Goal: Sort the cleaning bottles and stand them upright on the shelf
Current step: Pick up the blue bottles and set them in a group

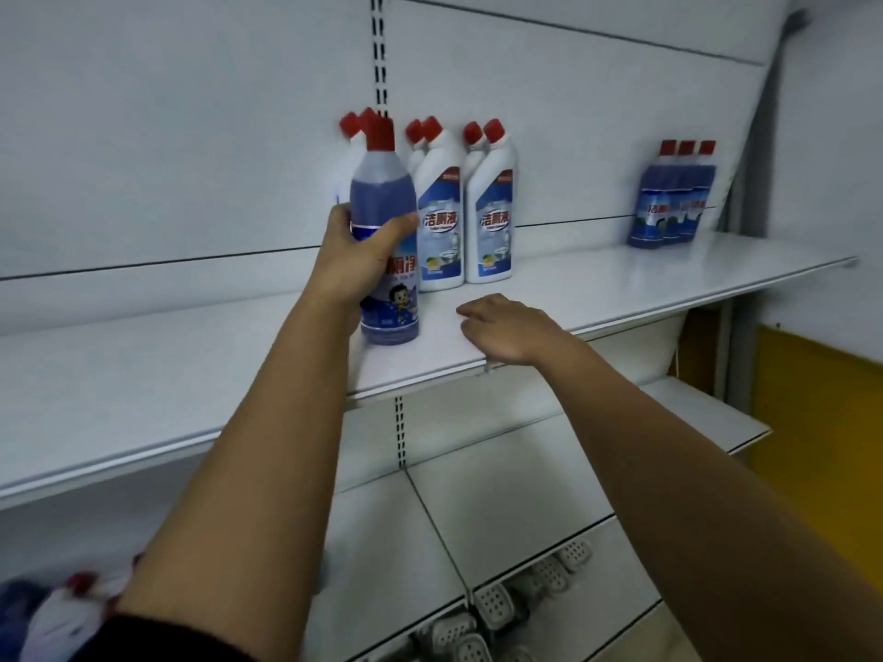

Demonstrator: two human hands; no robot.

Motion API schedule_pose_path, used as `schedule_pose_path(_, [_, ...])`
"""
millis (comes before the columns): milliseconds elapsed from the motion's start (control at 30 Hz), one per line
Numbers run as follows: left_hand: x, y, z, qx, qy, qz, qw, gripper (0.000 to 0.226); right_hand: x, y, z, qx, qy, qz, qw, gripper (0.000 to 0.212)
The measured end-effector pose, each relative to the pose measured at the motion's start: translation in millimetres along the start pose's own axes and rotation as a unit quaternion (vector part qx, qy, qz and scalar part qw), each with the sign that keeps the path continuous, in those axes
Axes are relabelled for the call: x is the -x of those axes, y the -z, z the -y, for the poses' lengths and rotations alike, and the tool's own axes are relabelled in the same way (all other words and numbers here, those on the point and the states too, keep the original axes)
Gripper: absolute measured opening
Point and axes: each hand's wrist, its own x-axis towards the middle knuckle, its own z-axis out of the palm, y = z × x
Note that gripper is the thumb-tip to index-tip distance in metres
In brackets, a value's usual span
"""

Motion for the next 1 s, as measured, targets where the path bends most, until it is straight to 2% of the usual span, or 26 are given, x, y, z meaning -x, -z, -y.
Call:
schedule_pose_path(267, [-16.4,-100.2,11.6,0.004,-0.020,-0.022,1.000,0.053,-15.0,23.3,-86.7,0.008,0.024,0.005,1.000,0.050])
schedule_pose_path(500, [-36.2,-189.2,19.6,0.013,-0.002,-0.041,0.999,0.053,-37.3,41.0,-163.7,-0.001,0.036,0.014,0.999,0.050])
schedule_pose_path(667, [-52.1,-252.3,32.1,-0.012,-0.013,-0.055,0.998,0.044,-51.5,56.8,-242.7,-0.015,0.035,0.011,0.999,0.049])
schedule_pose_path(867, [-70.2,-341.8,43.4,-0.020,-0.012,-0.065,0.998,0.053,-64.9,80.4,-341.1,-0.005,0.055,0.017,0.998,0.050])
schedule_pose_path(1000, [-82.9,-397.2,48.1,-0.038,-0.013,-0.075,0.996,0.049,-71.6,96.7,-405.6,0.001,0.061,0.014,0.998,0.052])
